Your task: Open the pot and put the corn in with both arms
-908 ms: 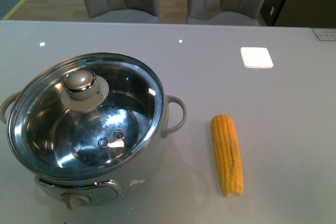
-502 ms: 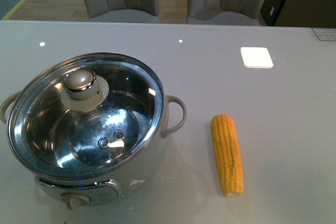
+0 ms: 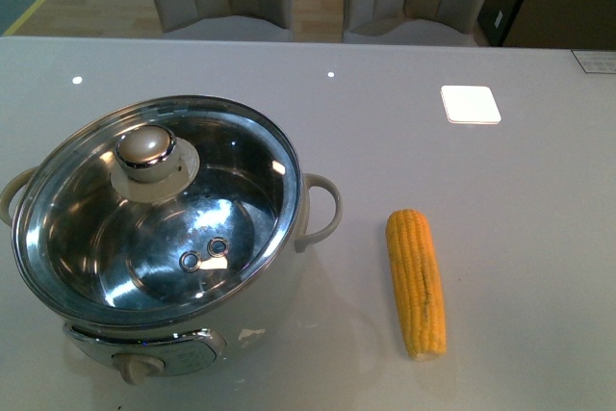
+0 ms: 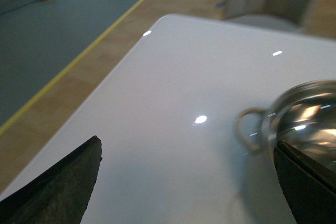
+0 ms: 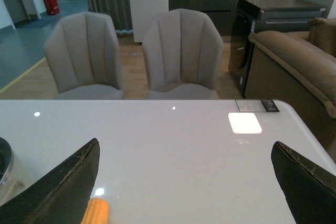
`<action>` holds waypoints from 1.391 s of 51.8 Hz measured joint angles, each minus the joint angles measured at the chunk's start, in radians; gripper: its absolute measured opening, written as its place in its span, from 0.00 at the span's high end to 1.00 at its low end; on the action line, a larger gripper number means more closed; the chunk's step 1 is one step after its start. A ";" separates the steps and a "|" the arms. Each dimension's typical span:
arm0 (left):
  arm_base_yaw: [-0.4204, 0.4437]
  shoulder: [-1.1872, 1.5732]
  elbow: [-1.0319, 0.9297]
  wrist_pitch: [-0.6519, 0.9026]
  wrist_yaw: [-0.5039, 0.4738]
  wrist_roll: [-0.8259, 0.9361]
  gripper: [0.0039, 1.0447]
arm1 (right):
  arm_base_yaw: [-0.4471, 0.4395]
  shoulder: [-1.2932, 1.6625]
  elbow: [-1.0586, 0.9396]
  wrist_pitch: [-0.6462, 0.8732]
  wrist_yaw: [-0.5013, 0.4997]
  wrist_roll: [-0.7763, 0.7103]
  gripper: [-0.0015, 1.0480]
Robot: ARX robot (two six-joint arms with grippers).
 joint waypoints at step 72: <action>-0.061 1.585 0.206 1.487 0.598 0.128 0.07 | 0.000 0.000 0.000 0.000 0.000 0.000 0.09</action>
